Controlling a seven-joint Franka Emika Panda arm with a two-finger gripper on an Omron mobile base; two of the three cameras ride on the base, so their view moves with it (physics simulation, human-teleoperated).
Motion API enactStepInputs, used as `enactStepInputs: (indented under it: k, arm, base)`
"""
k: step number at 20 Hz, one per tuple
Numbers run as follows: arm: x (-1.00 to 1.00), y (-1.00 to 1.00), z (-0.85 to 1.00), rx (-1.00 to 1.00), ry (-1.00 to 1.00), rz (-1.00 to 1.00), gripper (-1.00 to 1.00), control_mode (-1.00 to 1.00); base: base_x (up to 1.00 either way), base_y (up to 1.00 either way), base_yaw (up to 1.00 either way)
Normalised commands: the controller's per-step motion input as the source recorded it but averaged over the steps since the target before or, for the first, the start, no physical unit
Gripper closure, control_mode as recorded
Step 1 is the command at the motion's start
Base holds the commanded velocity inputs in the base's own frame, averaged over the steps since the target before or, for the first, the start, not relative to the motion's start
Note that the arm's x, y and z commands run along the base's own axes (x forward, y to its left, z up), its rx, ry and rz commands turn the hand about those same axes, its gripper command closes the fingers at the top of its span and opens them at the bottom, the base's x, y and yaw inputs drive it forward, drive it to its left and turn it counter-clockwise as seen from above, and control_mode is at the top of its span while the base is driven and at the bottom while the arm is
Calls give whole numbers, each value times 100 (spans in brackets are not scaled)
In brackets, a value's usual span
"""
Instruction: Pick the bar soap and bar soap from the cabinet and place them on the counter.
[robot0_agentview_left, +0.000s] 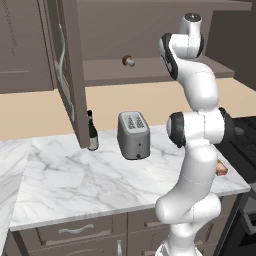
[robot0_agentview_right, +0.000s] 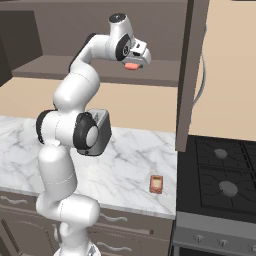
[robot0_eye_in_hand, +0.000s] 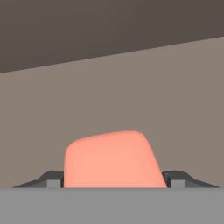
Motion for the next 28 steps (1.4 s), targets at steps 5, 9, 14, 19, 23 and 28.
enactStepInputs:
  k: [5,9,14,19,23,28]
  arm:
    - [-58,-17,-39,0,-2,0,100,-100]
    - [-78,-16,-29,-1,-2,0,100,-100]
    - [-90,-14,-25,-2,-4,0,100,-100]
    - [-98,-10,-20,-3,-5,0,100,-100]
    - [-94,-6,-25,-4,-5,2,100,-100]
    - [-74,0,-48,-4,0,3,100,-100]
  base:
    - [0,0,0]
    - [0,0,0]
    - [0,0,0]
    - [0,0,0]
    - [0,0,0]
    - [0,0,0]
